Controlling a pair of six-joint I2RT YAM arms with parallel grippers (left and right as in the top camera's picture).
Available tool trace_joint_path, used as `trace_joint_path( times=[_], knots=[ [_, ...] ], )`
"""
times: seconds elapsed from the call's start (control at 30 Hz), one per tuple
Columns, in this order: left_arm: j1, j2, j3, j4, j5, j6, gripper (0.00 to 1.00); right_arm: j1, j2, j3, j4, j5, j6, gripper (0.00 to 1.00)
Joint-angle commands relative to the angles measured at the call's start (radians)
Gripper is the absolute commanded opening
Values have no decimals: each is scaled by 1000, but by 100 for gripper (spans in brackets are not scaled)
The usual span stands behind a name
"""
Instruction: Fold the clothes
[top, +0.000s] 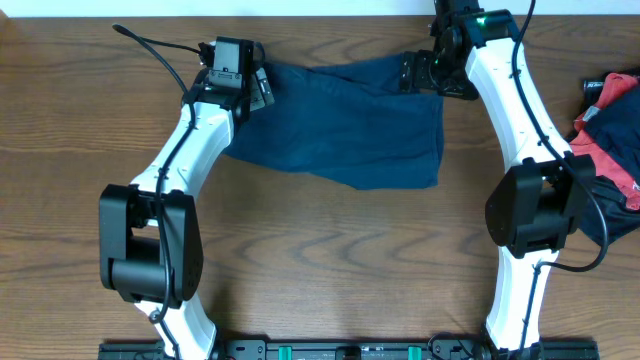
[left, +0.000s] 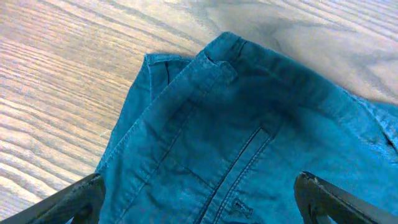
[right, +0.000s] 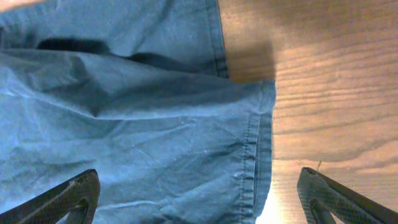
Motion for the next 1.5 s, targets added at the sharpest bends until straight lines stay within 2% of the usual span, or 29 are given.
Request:
trace_joint_path(
  times=[0.0, 0.13, 0.2, 0.3, 0.37, 0.47, 0.57, 0.6, 0.67, 0.7, 0.8, 1.07, 1.13, 1.27, 1.3, 1.33, 1.37, 1.4, 1.47],
  knots=[
    [1, -6, 24, -23, 0, 2, 98, -10, -6, 20, -31, -5, 11, 99],
    [0, -13, 24, -37, 0, 9, 98, 6, -6, 20, -69, -4, -32, 99],
    [2, -13, 24, -37, 0, 44, 88, 16, -6, 20, -78, -4, -32, 99],
    [13, -2, 24, -40, 10, 59, 87, 31, -6, 20, -90, -5, -32, 99],
    [28, 10, 24, -37, 20, 58, 87, 42, -6, 20, -105, -8, -37, 99],
    [62, 35, 24, -18, 19, 59, 99, 63, -7, 20, -140, -8, -40, 99],
    [105, 50, 24, 2, 37, 59, 99, 89, -7, 20, -175, -7, -51, 99],
    [121, 52, 24, 5, 62, 59, 93, 98, -7, 20, -185, -7, -50, 99],
    [150, 60, 24, 3, 142, 58, 73, 117, -7, 20, -194, -7, -50, 99],
    [161, 67, 24, 0, 176, 58, 72, 127, -7, 20, -193, -8, -50, 99],
    [177, 105, 24, 0, 226, 58, 80, 156, -9, 22, -190, -7, -50, 99],
    [174, 152, 24, 20, 254, 66, 80, 204, -9, 28, -201, -7, -54, 99],
    [174, 155, 24, 32, 255, 66, 72, 209, -9, 28, -204, -7, -54, 99],
    [174, 156, 26, 42, 255, 65, 41, 211, -9, 28, -209, -7, -54, 99],
    [174, 156, 26, 42, 255, 65, 37, 211, -9, 28, -209, -7, -54, 99],
    [174, 156, 26, 42, 255, 65, 37, 211, -9, 28, -210, -7, -54, 99],
    [174, 156, 26, 42, 254, 66, 43, 211, -9, 28, -211, -7, -54, 99],
    [174, 156, 26, 42, 254, 65, 58, 211, -9, 28, -212, -7, -54, 99],
    [175, 157, 26, 50, 254, 66, 77, 211, -9, 28, -217, -7, -54, 99]
  ],
)
